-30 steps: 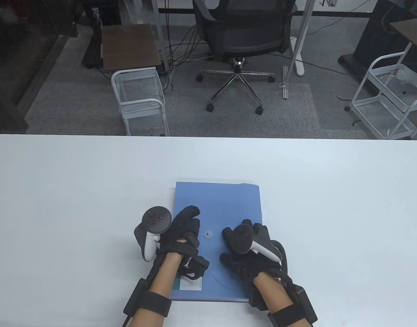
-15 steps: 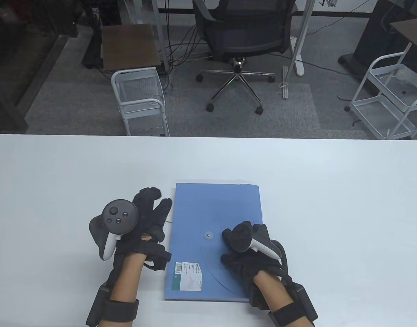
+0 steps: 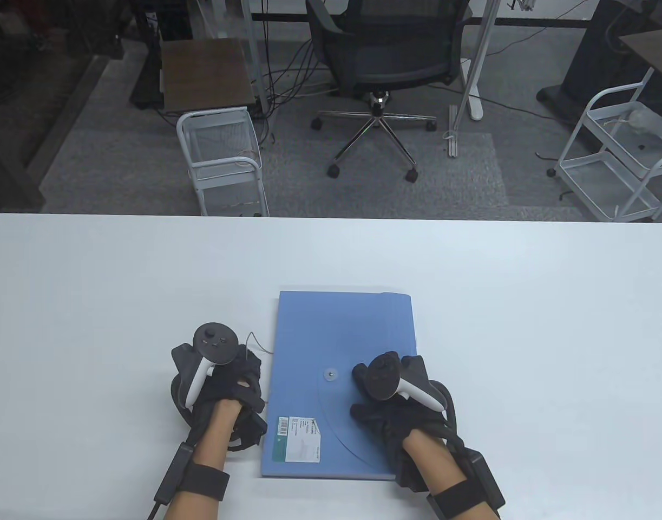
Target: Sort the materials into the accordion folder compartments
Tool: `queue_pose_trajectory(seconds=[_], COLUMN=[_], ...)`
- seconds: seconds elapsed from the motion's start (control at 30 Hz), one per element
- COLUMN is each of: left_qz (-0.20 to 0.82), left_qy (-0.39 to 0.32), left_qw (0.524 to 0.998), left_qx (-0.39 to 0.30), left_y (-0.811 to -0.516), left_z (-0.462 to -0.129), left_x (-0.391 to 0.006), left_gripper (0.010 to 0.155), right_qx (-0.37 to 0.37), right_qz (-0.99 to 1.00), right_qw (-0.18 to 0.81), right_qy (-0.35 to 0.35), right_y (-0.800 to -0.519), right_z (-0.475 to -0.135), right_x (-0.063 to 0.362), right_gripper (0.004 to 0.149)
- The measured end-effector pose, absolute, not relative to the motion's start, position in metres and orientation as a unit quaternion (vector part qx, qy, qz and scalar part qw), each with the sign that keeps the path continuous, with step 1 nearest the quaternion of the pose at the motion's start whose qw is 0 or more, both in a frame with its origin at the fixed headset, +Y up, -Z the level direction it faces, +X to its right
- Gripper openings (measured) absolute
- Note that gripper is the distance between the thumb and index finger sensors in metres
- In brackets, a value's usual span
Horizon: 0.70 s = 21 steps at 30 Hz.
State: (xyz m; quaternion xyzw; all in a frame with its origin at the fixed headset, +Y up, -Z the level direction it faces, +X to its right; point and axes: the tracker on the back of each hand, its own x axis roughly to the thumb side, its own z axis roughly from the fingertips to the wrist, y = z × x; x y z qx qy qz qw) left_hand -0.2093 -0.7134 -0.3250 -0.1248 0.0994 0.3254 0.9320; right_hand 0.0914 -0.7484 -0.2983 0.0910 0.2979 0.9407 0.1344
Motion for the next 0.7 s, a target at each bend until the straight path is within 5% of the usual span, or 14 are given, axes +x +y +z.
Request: queue_pose_trajectory(seconds=[0.2,0.43,0.7], left_qz=[0.538,0.515,0.356], left_qy=[0.012,-0.04,-0.042], left_qw=[0.834,0.843,0.928], left_qx=[-0.124,-0.153,-0.104], left_y=[-0.702,-0.716,-0.729], left_z=[-0.32,-0.327,-0.335], left_x=[-0.193,-0.174,-0.144], left_gripper=[0.042,0.045,0.036], right_qx=[0.092,0.097,0.105], right_qz=[0.939,0.936,0.936], right_qw=[0.141,0.145,0.14], right_qy=[0.3,0.307,0.306], right_y=[-0.748,-0.748,-0.748], right_z=[-0.3,-0.302,-0.303], right_x=[0.093,0.094,0.094], right_gripper=[0.068,0.067,0.067])
